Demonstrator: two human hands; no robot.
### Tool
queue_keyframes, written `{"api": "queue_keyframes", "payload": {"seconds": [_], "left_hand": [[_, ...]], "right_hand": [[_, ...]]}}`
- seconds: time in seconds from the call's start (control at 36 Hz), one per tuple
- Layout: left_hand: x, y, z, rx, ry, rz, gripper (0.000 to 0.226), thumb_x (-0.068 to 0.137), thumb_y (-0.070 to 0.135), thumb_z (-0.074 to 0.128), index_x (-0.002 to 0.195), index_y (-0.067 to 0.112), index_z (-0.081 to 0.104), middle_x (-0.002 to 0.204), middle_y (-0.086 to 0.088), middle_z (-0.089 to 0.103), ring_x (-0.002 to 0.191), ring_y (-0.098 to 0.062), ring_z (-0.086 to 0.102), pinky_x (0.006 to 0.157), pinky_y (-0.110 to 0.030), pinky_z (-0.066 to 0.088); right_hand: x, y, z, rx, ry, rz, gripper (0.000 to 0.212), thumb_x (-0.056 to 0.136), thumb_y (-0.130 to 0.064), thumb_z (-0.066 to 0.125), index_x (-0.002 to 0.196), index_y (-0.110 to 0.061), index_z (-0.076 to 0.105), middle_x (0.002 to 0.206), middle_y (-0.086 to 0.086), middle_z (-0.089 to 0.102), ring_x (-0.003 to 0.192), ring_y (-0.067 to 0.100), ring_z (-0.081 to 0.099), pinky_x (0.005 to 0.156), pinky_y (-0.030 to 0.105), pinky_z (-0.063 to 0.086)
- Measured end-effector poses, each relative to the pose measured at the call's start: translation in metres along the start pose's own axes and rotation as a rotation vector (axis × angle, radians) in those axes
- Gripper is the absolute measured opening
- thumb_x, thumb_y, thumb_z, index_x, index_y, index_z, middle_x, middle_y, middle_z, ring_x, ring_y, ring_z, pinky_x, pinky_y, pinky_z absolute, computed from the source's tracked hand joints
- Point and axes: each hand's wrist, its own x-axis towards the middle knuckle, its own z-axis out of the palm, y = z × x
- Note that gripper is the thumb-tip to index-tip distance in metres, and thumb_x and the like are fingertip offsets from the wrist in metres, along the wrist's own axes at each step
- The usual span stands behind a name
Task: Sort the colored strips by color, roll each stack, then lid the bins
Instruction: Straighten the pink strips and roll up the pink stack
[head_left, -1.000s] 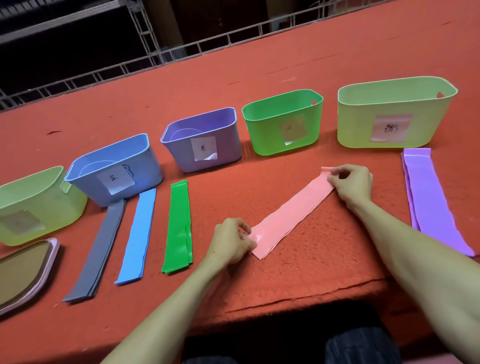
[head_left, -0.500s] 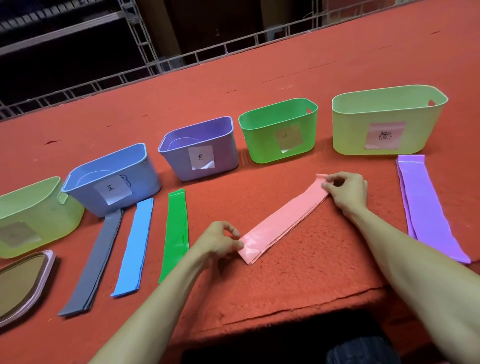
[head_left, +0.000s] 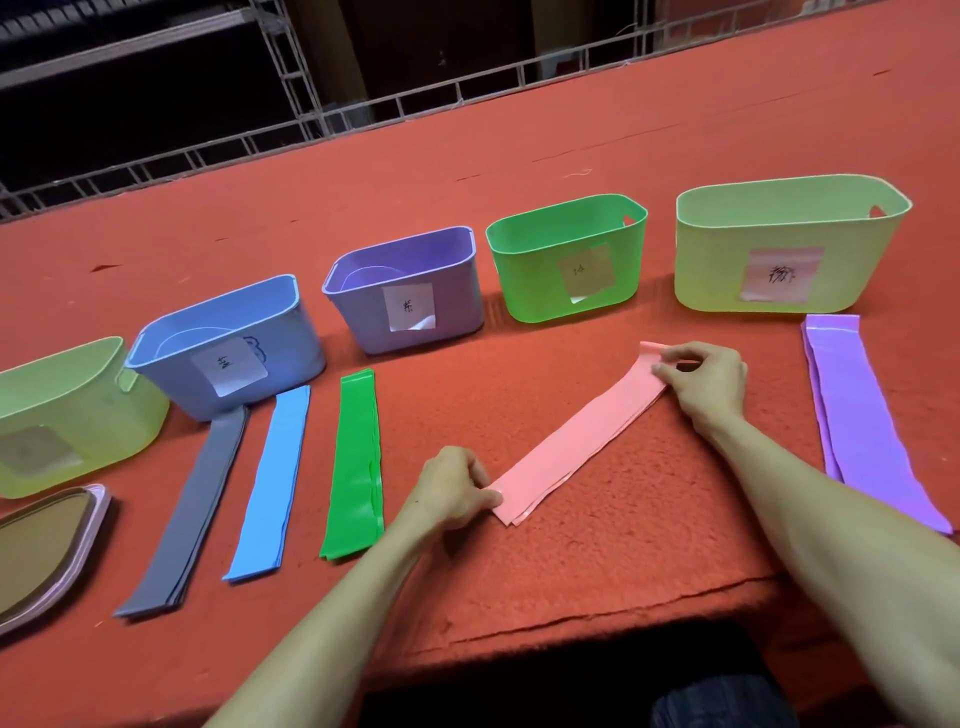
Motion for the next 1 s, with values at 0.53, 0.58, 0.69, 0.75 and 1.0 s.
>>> {"api": "queue_keyframes", "payload": {"seconds": [0.53,0.58,0.69,0.75,1.0], "left_hand": [[-0.025,0.005,0.000,-0.203,-0.056,0.266,0.040,0.081,0.000,0.056,0.106,0.030,0.053,0.071,0.002,0.055,0.061,-0.012,0.049,0.064,-0.028,0.041],[-0.030,0.007,-0.004,-0.286,-0.112,0.288,0.041,0.082,-0.005,0.053,0.104,0.029,0.059,0.072,-0.001,0.052,0.060,-0.010,0.053,0.065,-0.029,0.043],[-0.040,0.008,-0.002,-0.427,-0.166,0.232,0.036,0.085,-0.006,0.058,0.110,0.018,0.065,0.077,-0.002,0.052,0.056,-0.008,0.058,0.064,-0.028,0.047],[-0.043,0.006,0.003,-0.467,-0.164,0.192,0.036,0.083,-0.004,0.062,0.113,0.017,0.066,0.075,-0.001,0.054,0.059,-0.013,0.059,0.065,-0.031,0.048],[-0.052,-0.007,0.020,-0.507,-0.123,0.093,0.038,0.080,0.000,0.070,0.116,0.009,0.063,0.048,0.011,0.055,0.053,-0.008,0.054,0.055,-0.015,0.040]], "right_hand": [[0.016,-0.017,-0.009,0.157,-0.026,0.030,0.020,0.068,-0.012,0.083,0.081,-0.024,0.074,0.092,0.000,0.073,0.083,0.017,0.069,0.084,0.037,0.057],[0.022,-0.029,-0.007,0.172,-0.049,0.003,0.022,0.070,-0.008,0.082,0.089,-0.016,0.075,0.095,0.004,0.073,0.080,0.018,0.069,0.079,0.035,0.058],[0.030,-0.049,0.008,0.117,-0.125,-0.088,0.025,0.070,-0.007,0.082,0.094,-0.009,0.074,0.096,0.007,0.071,0.088,0.017,0.066,0.088,0.036,0.055],[0.031,-0.055,0.020,0.079,-0.172,-0.112,0.025,0.070,-0.007,0.082,0.094,-0.008,0.075,0.097,0.006,0.072,0.090,0.015,0.064,0.093,0.035,0.051],[0.022,-0.064,0.088,-0.014,-0.390,-0.171,0.019,0.067,-0.012,0.084,0.079,-0.022,0.074,0.083,-0.004,0.070,0.086,0.017,0.067,0.085,0.032,0.052]]}}
